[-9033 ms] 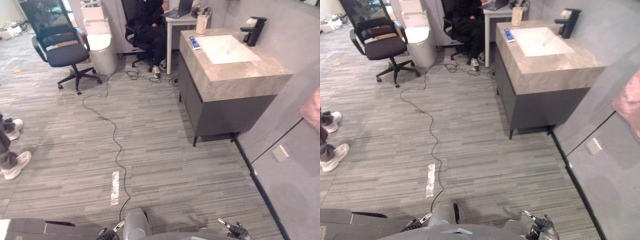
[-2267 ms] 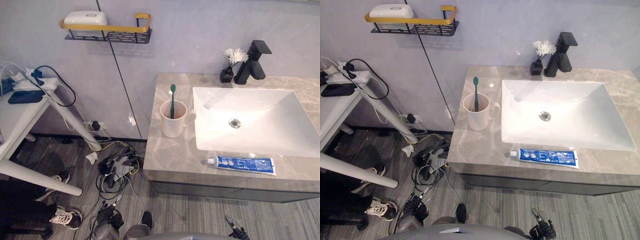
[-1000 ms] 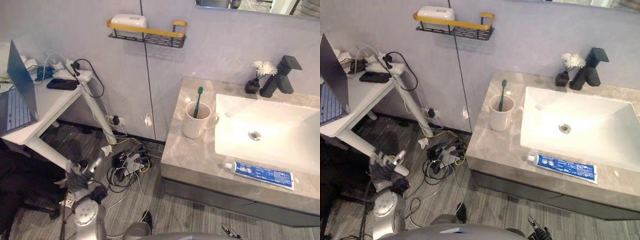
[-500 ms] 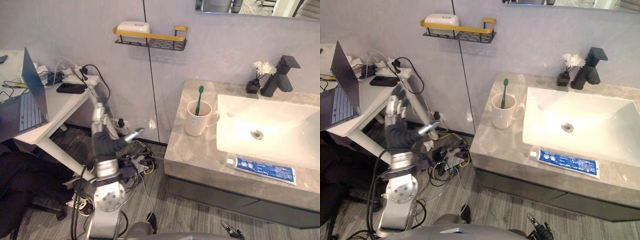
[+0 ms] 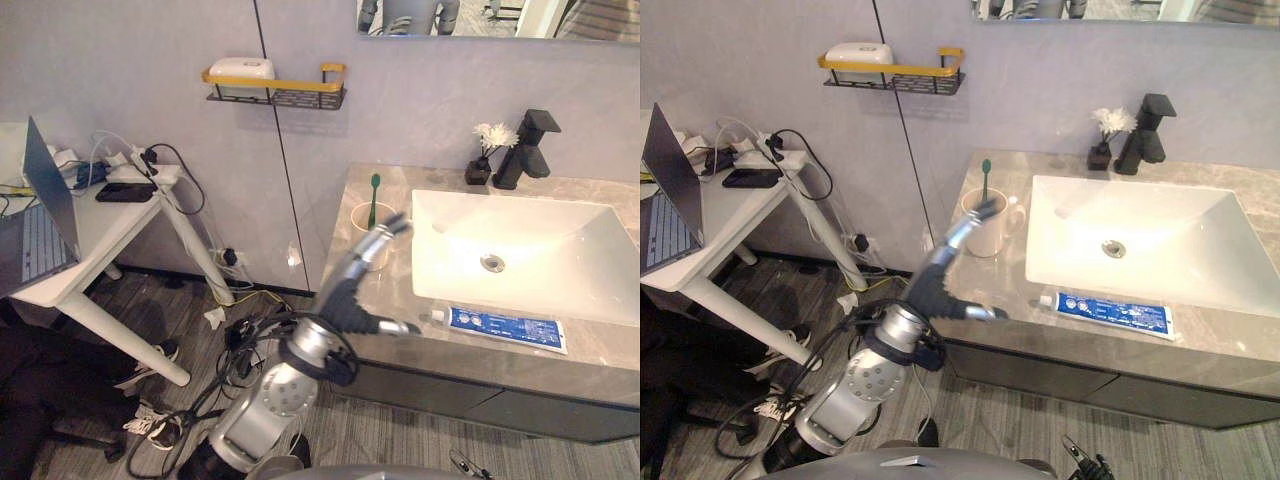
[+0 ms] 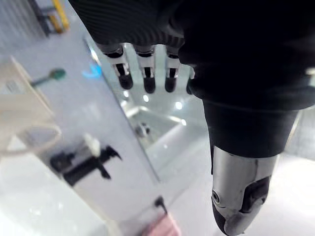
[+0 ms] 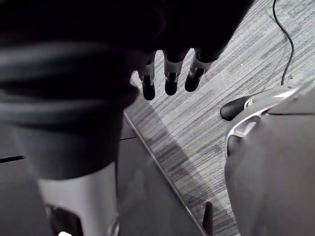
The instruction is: Organize washtable
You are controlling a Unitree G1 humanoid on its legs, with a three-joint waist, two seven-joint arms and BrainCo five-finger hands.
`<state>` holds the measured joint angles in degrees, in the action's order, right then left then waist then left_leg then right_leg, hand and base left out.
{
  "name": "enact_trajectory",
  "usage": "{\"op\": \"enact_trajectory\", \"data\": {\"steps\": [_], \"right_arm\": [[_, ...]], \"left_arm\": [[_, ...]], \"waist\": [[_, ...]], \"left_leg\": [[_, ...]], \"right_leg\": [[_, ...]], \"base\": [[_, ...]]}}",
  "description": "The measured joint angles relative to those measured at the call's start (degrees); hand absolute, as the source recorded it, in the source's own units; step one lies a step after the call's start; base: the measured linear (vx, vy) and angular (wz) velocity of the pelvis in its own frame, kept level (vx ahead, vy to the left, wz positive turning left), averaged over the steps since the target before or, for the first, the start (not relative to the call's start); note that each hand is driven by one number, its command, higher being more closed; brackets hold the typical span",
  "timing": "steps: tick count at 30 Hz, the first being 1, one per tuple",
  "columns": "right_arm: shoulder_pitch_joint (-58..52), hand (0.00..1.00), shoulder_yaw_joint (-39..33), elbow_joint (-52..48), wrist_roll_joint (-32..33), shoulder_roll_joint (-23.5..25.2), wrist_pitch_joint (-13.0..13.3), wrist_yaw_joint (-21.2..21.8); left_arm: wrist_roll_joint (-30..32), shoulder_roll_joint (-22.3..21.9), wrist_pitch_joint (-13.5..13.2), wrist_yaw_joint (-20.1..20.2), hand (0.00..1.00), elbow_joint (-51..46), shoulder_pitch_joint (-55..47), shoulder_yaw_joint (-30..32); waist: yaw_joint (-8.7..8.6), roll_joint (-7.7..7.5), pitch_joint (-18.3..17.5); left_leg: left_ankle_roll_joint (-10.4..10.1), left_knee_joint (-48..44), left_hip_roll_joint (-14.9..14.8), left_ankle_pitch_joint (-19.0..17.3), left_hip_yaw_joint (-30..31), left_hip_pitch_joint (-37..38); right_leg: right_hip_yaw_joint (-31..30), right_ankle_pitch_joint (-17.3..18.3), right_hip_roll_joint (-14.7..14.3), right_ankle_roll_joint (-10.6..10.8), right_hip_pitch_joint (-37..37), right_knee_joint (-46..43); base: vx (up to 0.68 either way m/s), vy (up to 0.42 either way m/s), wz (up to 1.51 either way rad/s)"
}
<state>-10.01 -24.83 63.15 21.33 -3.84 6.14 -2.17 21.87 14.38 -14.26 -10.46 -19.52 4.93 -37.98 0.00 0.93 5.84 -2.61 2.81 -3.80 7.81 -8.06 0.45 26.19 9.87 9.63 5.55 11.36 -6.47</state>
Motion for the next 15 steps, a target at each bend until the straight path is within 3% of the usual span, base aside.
{"op": "enact_trajectory", "data": {"steps": [10, 15], "right_arm": [[1.3, 0.00, -0.2, -0.3, 0.0, -0.9, 0.0, -0.1], [2.0, 0.00, -0.2, -3.0, 0.1, -1.1, 0.0, 0.0]], "left_arm": [[4.5, 0.3, 0.2, 7.5, 0.00, 11.5, 11.8, -13.1], [6.8, -3.1, 0.8, 7.7, 0.00, 21.3, 18.1, -15.3]], "waist": [[-1.77, 0.30, -0.2], [-2.83, 0.39, -0.3]], "left_leg": [[-0.8, 0.0, -1.6, 0.5, -0.8, -0.7], [-0.7, 0.0, -1.6, 0.6, -1.1, -1.0]], "right_leg": [[-1.5, -0.4, -1.6, -0.3, -1.4, -0.1], [-2.0, -0.4, -1.4, -0.4, -2.2, -0.5]], "base": [[0.00, -0.026, -0.07], [0.00, 0.007, -0.04]]}}
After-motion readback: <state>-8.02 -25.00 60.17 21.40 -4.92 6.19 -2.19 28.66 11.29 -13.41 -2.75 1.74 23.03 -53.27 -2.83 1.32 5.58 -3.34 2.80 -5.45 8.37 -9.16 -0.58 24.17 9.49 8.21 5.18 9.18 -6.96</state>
